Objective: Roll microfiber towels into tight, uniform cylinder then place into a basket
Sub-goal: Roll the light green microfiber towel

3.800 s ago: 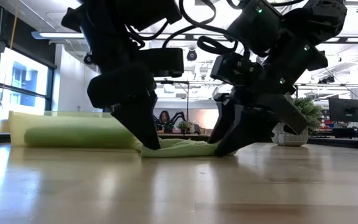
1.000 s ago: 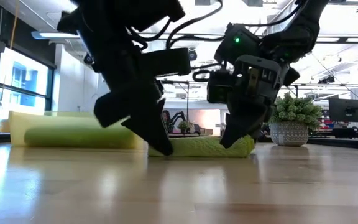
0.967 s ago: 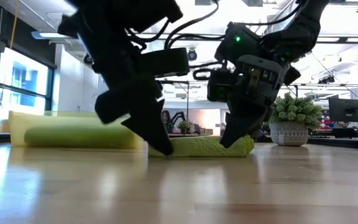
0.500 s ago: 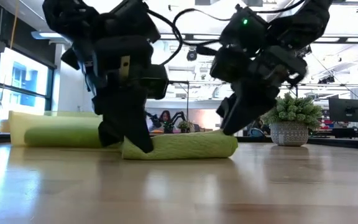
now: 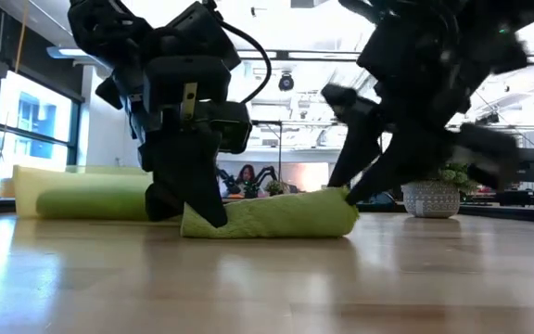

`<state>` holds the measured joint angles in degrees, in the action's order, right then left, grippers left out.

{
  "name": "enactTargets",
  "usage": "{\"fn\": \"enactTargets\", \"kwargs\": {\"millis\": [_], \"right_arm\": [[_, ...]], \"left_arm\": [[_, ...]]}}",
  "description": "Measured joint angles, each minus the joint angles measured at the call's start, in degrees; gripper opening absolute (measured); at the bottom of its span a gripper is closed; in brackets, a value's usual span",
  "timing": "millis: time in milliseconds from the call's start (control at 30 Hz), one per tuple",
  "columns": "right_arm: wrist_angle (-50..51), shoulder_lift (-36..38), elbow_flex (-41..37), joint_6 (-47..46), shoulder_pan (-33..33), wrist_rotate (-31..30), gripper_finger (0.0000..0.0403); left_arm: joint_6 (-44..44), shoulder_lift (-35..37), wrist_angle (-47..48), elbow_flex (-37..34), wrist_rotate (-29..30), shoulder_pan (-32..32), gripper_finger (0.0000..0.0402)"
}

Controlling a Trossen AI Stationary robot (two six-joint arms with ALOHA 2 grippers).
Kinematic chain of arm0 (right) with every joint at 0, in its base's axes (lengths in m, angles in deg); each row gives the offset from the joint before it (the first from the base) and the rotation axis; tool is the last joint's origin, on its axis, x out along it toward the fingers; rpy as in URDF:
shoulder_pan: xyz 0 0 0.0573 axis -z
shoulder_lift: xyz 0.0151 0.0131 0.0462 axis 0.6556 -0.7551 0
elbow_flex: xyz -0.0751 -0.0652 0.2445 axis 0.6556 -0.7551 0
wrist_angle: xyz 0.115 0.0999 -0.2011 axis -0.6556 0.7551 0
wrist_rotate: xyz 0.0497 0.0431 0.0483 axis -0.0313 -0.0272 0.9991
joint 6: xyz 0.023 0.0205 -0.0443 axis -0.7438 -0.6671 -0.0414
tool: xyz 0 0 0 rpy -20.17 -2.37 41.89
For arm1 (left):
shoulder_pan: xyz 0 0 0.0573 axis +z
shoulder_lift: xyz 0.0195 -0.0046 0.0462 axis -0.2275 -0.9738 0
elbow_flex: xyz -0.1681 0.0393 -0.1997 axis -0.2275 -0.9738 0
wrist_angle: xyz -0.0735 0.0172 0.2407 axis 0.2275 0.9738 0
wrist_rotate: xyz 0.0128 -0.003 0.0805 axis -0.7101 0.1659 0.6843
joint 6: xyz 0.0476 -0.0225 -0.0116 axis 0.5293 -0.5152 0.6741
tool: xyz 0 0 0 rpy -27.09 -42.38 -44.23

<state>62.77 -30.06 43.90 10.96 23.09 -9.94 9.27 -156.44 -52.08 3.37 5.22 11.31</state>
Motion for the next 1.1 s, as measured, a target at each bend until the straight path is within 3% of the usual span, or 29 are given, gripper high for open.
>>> {"fn": "enactTargets", "kwargs": {"millis": [100,200,367,467,600,867,1100], "right_arm": [[3.44,1.68,0.0,0.82,-1.87,-13.8,0.0099],[3.15,3.7,0.02,-2.67,-3.15,-17.42,0.0099],[-1.06,4.45,0.09,-19.49,-5.18,-16.37,0.0099],[-1.96,4.06,0.09,-26.06,-5.74,-11.33,0.0099],[-2.22,2.67,0.09,-24.7,-6.35,-7.23,0.0108],[-5.45,-2.42,0.09,-18.33,-5.19,-5.47,0.0181],[-6.66,-2.72,0.1,-15.02,-1.67,-3.38,0.0188]], "left_arm": [[-0.39,-0.02,-0.33,-0.07,-0.63,-0.18,0.0006],[-0.97,-0.04,-0.6,-0.12,-0.69,-0.51,0.0006],[-1.49,-0.09,-1.05,-0.15,-0.86,-0.51,0.0006],[-1.49,-0.11,-1.09,-0.15,-0.92,-0.51,0.0006],[-1.49,-0.11,-1.26,-0.15,-0.92,-0.54,0.0006],[-1.49,-0.11,-1.41,-0.15,-0.9,-0.54,0.0006],[-1.48,-0.17,-1.86,-0.13,-0.94,-0.58,0.0006]]}}
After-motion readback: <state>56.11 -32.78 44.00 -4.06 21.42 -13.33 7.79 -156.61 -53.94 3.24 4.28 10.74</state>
